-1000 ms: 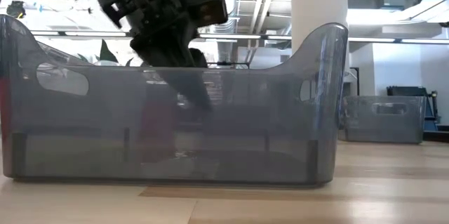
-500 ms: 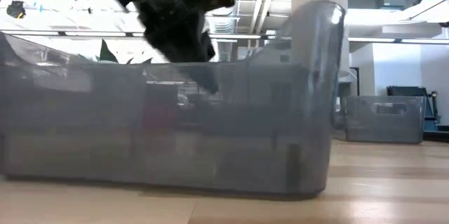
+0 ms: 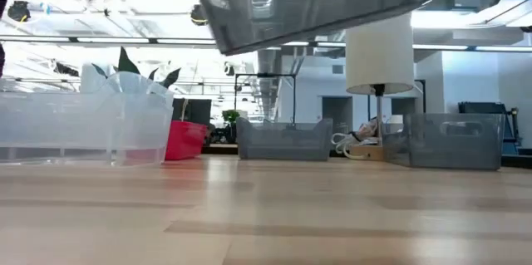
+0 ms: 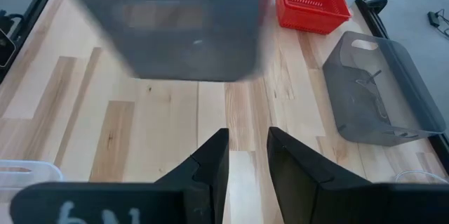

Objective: Stack baskets by color
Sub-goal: Stack the bottom black bin on the top black bin

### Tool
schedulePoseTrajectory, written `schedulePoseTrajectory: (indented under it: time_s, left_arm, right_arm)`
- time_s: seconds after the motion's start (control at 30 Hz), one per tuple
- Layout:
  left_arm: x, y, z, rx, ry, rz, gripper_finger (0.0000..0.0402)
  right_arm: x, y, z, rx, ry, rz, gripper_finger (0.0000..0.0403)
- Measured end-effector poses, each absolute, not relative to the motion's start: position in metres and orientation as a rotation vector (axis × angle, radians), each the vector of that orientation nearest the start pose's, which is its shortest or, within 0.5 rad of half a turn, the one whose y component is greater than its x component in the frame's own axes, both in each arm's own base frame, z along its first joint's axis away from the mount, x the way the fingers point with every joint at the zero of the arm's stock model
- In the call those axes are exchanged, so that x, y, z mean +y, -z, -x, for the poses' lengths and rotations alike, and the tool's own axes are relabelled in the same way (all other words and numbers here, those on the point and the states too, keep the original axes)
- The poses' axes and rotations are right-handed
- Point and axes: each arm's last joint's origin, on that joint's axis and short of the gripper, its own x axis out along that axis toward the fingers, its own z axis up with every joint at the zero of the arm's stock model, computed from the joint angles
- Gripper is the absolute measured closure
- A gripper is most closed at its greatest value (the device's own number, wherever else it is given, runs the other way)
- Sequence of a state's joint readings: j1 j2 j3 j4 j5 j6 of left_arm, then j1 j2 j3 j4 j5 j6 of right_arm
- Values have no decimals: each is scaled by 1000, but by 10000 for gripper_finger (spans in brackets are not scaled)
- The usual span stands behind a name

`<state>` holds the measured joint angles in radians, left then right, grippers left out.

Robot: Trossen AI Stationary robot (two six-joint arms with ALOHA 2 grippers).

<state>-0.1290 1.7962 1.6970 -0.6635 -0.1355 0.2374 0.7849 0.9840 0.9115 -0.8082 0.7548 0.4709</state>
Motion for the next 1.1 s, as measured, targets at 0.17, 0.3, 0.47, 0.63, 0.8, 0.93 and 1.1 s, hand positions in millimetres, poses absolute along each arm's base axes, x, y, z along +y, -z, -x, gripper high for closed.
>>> schedulePoseTrajectory:
  time_s: [0.17, 0.3, 0.47, 0.63, 0.8, 0.93, 1.1]
  left_arm:
    - [29, -340, -397, 771, -5, -360, 401]
    - [93, -344, -389, 741, -36, -339, 401]
    - [154, -345, -379, 679, -57, -423, 402]
    - [202, -339, -364, 651, -56, -447, 401]
    - [236, -322, -356, 651, -44, -397, 401]
    - [246, -305, -357, 697, -40, -361, 401]
    - [247, -296, -358, 754, -49, -339, 401]
  right_arm:
    - [113, -297, -141, 612, 119, 157, 282]
    - [113, -297, -141, 612, 118, 158, 282]
    - [112, -297, -141, 616, 100, 229, 282]
    - [109, -297, -143, 619, 111, 253, 282]
    - [104, -296, -146, 633, 141, 263, 282]
    - [99, -295, -148, 652, 171, 269, 282]
    - [94, -295, -150, 660, 195, 277, 282]
